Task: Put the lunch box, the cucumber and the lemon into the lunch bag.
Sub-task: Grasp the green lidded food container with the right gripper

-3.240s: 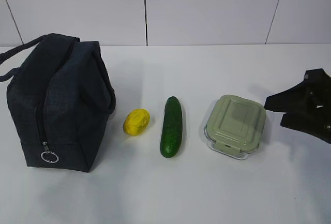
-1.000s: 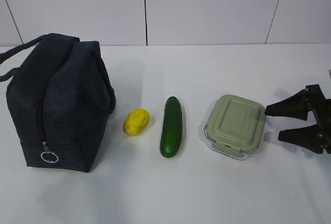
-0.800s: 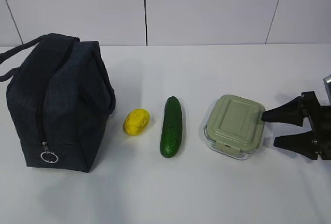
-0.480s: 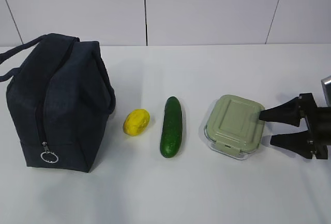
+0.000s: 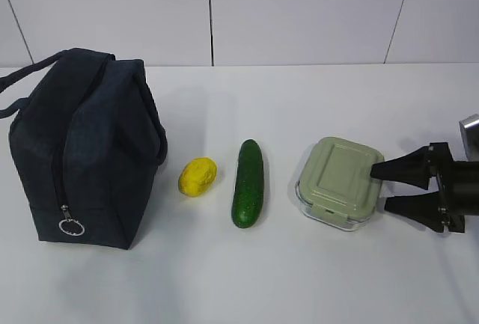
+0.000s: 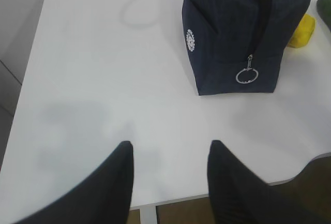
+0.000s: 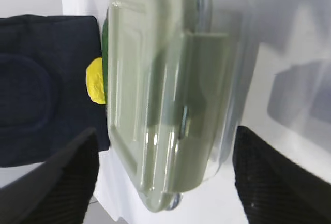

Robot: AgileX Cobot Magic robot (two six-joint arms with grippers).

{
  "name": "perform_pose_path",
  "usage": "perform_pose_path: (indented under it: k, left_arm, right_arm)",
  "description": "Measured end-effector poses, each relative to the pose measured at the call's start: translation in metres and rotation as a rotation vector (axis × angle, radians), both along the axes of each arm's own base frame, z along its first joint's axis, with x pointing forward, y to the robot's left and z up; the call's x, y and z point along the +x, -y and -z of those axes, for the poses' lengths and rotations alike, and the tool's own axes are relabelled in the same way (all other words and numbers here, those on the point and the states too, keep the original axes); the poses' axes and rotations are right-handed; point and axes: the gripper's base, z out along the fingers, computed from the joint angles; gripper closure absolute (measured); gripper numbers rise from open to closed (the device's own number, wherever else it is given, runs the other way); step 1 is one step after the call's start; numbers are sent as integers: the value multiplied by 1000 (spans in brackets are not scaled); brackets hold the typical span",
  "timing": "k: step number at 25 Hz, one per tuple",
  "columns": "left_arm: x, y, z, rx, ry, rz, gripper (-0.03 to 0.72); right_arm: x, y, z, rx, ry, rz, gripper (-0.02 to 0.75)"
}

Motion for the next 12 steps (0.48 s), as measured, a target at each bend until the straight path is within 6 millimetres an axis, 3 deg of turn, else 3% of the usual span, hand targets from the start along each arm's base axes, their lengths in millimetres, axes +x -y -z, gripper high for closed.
perform_pose_path:
  k: [12]
  left_arm:
    - [0,0,0,0,0,0,367]
  right_arm:
    - [2,1,-2,4,29,17,141]
